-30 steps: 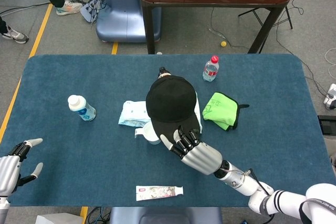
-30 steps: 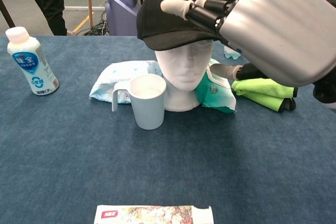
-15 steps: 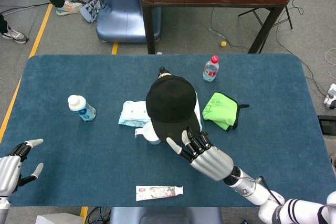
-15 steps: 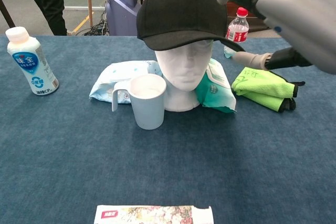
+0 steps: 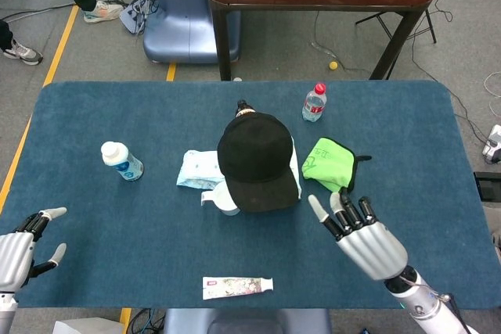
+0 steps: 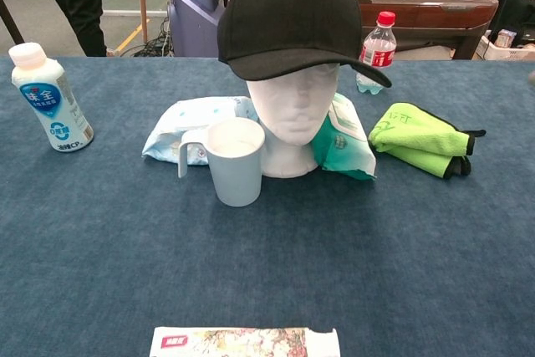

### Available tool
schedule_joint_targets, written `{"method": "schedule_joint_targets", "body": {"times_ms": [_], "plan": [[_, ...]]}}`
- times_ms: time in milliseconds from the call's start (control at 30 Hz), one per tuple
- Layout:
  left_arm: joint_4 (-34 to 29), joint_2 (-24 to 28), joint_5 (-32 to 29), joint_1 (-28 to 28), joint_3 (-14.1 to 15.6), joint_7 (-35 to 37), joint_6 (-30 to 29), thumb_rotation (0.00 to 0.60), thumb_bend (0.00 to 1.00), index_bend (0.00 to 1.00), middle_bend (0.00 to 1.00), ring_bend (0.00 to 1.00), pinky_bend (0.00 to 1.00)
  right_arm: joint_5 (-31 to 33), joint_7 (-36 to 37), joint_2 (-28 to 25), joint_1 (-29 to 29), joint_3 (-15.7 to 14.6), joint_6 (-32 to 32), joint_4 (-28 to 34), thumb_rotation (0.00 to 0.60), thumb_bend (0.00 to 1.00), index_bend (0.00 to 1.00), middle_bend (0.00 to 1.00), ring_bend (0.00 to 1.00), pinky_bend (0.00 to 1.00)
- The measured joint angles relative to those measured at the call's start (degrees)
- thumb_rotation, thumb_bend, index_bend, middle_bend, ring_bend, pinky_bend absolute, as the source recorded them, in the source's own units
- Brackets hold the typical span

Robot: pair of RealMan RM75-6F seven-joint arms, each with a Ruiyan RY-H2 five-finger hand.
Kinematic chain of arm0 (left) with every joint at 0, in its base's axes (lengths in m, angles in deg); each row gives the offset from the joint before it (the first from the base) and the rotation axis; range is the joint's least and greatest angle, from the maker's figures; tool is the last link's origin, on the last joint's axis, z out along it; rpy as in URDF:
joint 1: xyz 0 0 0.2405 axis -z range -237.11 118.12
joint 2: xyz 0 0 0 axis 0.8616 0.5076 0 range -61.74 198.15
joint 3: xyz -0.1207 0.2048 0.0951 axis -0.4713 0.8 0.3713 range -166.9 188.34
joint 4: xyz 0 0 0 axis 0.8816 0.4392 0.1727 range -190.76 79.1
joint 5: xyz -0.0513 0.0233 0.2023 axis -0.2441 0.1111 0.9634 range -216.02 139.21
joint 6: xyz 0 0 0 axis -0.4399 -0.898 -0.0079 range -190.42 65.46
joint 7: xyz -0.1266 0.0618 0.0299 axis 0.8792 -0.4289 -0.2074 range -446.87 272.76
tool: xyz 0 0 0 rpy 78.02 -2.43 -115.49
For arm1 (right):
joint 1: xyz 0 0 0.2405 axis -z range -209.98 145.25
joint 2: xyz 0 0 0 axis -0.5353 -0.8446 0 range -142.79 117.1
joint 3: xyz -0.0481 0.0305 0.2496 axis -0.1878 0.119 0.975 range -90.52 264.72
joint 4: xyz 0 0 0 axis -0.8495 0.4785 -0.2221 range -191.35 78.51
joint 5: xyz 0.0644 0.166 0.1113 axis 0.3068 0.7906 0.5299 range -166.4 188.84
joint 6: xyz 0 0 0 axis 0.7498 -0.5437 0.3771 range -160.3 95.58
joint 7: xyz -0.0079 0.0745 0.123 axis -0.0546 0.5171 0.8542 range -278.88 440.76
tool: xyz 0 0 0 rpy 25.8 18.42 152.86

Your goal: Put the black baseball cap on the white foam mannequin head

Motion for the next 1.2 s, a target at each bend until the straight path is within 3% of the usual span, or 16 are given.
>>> {"method": "schedule_joint_targets", "body": {"times_ms": [133, 333, 767, 1200], "plan": [[0.1, -0.2, -0.1, 0.1, 0.1, -0.2, 0.2, 0.6, 0.31, 0.23, 0.26, 0.24, 0.42, 5.0, 2.5, -0.9, 3.5, -0.5, 1.4, 1.8, 0.6, 0.06, 0.22, 0.38, 0.28, 0.5], [0.2, -0.2, -0.2, 0.1, 0.0, 0.0, 0.2, 0.6, 0.31, 0.23, 0.26, 0.24, 0.42, 11.1, 12.0, -1.0, 7.0, -0.5, 2.7, 1.9, 0.6, 0.06, 0.22, 0.38, 0.28, 0.49], [0.7, -0.7, -0.3, 0.0, -0.2, -0.4, -0.2, 0.6, 0.31, 0.23, 0.26, 0.24, 0.42, 24.0, 36.5, 2.1, 12.7, 1.9, 3.4, -9.1, 0.6, 0.06, 0.22, 0.38, 0.28, 0.49], [1.7, -1.7, -0.9, 0.3, -0.2, -1.4, 0.7, 0.6, 0.31, 0.23, 0.26, 0.24, 0.42, 28.4, 43.4, 3.2, 13.5, 4.3, -1.3, -14.5, 0.6, 0.06, 0.22, 0.38, 0.28, 0.48]]}}
